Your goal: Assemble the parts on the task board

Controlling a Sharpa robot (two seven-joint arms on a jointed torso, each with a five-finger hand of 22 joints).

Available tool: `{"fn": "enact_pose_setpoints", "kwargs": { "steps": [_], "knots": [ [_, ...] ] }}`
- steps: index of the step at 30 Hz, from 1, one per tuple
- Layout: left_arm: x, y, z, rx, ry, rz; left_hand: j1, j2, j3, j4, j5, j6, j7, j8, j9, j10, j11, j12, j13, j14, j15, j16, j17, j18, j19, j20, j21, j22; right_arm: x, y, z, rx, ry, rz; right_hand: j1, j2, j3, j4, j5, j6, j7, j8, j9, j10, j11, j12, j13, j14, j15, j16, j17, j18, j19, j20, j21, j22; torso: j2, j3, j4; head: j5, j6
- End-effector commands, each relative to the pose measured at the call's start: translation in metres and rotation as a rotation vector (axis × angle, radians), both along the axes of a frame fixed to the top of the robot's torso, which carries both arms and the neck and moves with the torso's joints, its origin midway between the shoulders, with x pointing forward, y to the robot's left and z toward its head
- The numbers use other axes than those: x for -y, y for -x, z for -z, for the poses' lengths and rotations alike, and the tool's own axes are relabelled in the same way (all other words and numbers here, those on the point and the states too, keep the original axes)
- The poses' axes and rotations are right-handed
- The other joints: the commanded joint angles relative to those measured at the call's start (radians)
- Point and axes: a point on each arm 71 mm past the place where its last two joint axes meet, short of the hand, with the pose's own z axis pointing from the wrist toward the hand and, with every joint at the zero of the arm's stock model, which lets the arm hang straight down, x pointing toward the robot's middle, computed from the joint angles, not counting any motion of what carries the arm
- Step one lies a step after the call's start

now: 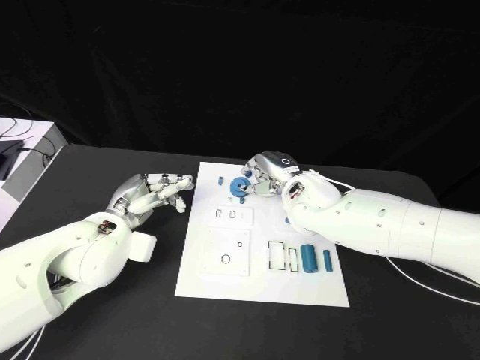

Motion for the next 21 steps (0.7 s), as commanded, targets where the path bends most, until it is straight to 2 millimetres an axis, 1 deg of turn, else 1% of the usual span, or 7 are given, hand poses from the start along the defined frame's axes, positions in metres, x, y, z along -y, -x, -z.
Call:
{"fn": "enact_pose_setpoints", "kwargs": {
  "steps": [1,5,9,14,15,19,21],
  "knots": [
    [0.002,0.001,-0.001,0.002,0.008,0.016,0.001,-0.003,0.005,-0.001,-0.003,-0.006,0.0,-0.001,-0.001,-0.008,0.0,-0.001,0.0,-0.008,0.0,0.001,-0.001,0.018,-0.006,-0.001,0.004,-0.001,-0.001,0.0,-0.002,0.015,-0.016,-0.005,0.004,-0.002,0.0,0.004,-0.006,-0.007,0.003,-0.004,0.001,-0.001,0.003,-0.004,-0.001,0.002,0.007,0.007,0.0,-0.006,0.09,0.009,0.005,0.21,0.001,0.0,-0.0011,0.001,-0.001],
    [0.002,0.0,0.0,0.002,0.009,0.017,0.001,-0.003,0.005,-0.001,-0.003,-0.006,0.0,-0.001,-0.001,-0.008,0.0,-0.001,0.0,-0.008,0.0,0.001,-0.001,0.018,-0.006,-0.001,0.004,-0.001,-0.003,0.0,0.0,0.002,-0.009,-0.002,0.006,0.001,0.001,0.005,-0.005,-0.002,0.002,-0.004,0.001,-0.001,0.002,-0.003,-0.001,0.001,0.007,0.006,0.0,-0.006,0.091,0.009,0.005,0.21,0.001,0.0,-0.0011,-0.001,-0.002],
    [0.003,0.0,0.0,0.002,0.009,0.017,0.001,-0.003,0.005,-0.001,-0.003,-0.006,0.0,-0.001,-0.001,-0.008,0.0,-0.001,0.0,-0.008,0.0,0.001,-0.001,0.018,-0.006,-0.001,0.004,-0.001,-0.006,-0.002,0.002,-0.018,0.006,0.002,0.003,-0.002,-0.001,0.005,-0.009,-0.004,0.002,-0.005,0.001,-0.002,0.003,-0.004,-0.002,0.001,0.007,0.007,0.0,-0.006,0.09,0.009,0.005,0.21,0.0,-0.0002,-0.001,-0.001,-0.004],
    [0.003,0.0,0.0,0.001,0.009,0.018,0.001,-0.003,0.005,-0.001,-0.003,-0.006,0.0,-0.001,-0.001,-0.008,0.0,-0.001,0.0,-0.008,0.0,0.001,-0.001,0.018,-0.006,-0.001,0.004,-0.001,-0.009,-0.004,0.004,-0.044,0.028,0.004,-0.006,-0.022,-0.009,0.02,-0.043,-0.018,0.005,-0.004,0.001,-0.013,0.007,-0.01,-0.007,0.001,0.01,0.007,0.001,-0.006,0.09,0.011,0.003,0.209,0.001,0.0002,0.0006,-0.001,-0.007],
    [0.003,0.0,0.0,0.001,0.009,0.018,0.001,-0.003,0.005,-0.001,-0.003,-0.006,0.0,-0.001,-0.001,-0.008,0.0,-0.001,0.0,-0.008,0.0,0.001,-0.001,0.018,-0.006,-0.001,0.004,-0.001,-0.01,-0.004,0.005,-0.047,0.03,0.004,-0.006,-0.027,-0.01,0.025,-0.053,-0.021,0.006,-0.004,0.001,-0.015,0.007,-0.011,-0.008,0.0,0.01,0.007,0.001,-0.006,0.09,0.011,0.003,0.209,0.001,0.0002,0.0008,-0.001,-0.007],
    [0.003,0.0,0.0,0.001,0.009,0.017,0.001,-0.003,0.005,-0.001,-0.003,-0.006,0.0,-0.001,-0.001,-0.008,0.0,-0.001,0.0,-0.008,0.0,0.001,-0.001,0.018,-0.006,-0.001,0.004,-0.001,-0.012,-0.004,0.006,-0.053,0.039,0.006,-0.001,-0.049,-0.011,0.039,-0.116,-0.029,0.008,-0.004,0.002,-0.021,0.01,-0.012,-0.011,0.0,0.012,0.007,0.002,-0.005,0.09,0.013,0.002,0.209,0.001,0.0001,0.0005,-0.001,-0.008],
    [0.003,0.0,0.0,0.001,0.009,0.018,0.0,-0.002,0.004,-0.002,-0.003,-0.006,-0.001,-0.001,-0.001,-0.008,0.0,-0.001,0.0,-0.008,0.0,0.001,-0.002,0.018,-0.006,-0.001,0.006,-0.004,-0.012,-0.004,0.006,-0.052,0.04,0.009,0.002,-0.053,-0.01,0.045,-0.125,-0.029,0.008,-0.004,0.003,-0.022,0.01,-0.011,-0.012,0.0,0.013,0.007,0.002,-0.005,0.09,0.014,0.001,0.209,0.0,-0.0003,0.0004,0.0,-0.01]
  ]
}}
